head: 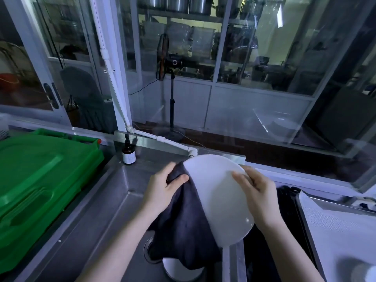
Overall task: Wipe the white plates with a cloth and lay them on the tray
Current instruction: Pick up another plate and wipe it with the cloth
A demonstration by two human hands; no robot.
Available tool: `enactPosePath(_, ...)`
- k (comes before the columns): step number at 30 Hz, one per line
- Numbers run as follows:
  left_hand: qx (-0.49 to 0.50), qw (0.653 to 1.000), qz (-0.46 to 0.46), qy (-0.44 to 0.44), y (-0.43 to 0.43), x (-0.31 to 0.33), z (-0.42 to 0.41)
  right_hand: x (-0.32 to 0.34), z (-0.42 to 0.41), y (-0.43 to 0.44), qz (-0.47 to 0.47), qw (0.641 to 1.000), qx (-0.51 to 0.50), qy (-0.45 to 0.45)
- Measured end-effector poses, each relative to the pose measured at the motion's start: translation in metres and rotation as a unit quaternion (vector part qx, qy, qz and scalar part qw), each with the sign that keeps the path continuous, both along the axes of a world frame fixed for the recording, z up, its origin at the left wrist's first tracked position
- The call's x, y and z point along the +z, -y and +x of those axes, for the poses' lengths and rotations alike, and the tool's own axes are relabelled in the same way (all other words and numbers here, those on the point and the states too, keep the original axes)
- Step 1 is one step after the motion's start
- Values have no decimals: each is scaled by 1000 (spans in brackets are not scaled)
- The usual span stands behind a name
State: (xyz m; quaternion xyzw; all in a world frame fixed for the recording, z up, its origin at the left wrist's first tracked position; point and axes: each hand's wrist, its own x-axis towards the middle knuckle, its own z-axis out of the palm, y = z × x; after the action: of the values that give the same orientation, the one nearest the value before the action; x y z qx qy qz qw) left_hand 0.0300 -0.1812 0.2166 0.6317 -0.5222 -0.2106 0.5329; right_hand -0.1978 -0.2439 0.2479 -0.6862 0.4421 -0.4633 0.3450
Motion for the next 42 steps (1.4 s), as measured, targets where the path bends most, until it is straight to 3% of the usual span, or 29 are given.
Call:
enactPosePath(5, -31, 997, 40, 61, -2, 0, -1, 9, 4, -4, -21, 992, 74, -96)
enactPosePath(10, -101, 985, 56, 125, -3, 4, -9, 16, 19, -6, -74, 961, 136, -229)
enactPosePath(13, -55, 995, 31, 72, -7, 5, -10, 16, 12, -1, -33, 978, 138, -153)
enactPosePath(16, 48, 996, -17, -76, -10, 0, -16, 9, 6, 4, 34, 998, 41, 25)
enactPosePath(19, 136, 963, -38, -227, -10, -10, -29, -16, 20, -9, 100, 969, -95, 204)
enactPosePath(21, 148, 955, -36, -256, -9, -14, -28, -27, 25, -17, 118, 965, -109, 209)
enactPosePath(24, 125, 967, -42, -220, -9, -9, -12, -19, 13, -9, 96, 989, 17, 109)
enactPosePath(26, 87, 988, -33, -124, -8, 0, -4, -1, 6, 5, 62, 993, 99, 14)
enactPosePath(30, -39, 998, 8, 44, -4, 22, -10, 15, 22, 13, -69, 963, 159, -206)
enactPosePath(33, -57, 998, 8, 33, -5, 25, -11, 9, 21, 9, -107, 966, 154, -177)
enactPosePath(38, 64, 995, -40, -64, -13, 9, -6, -2, 12, 9, -29, 1000, 5, 1)
enactPosePath(42, 40, 999, -5, -16, -9, 8, -4, -2, 13, 5, -41, 995, 65, -65)
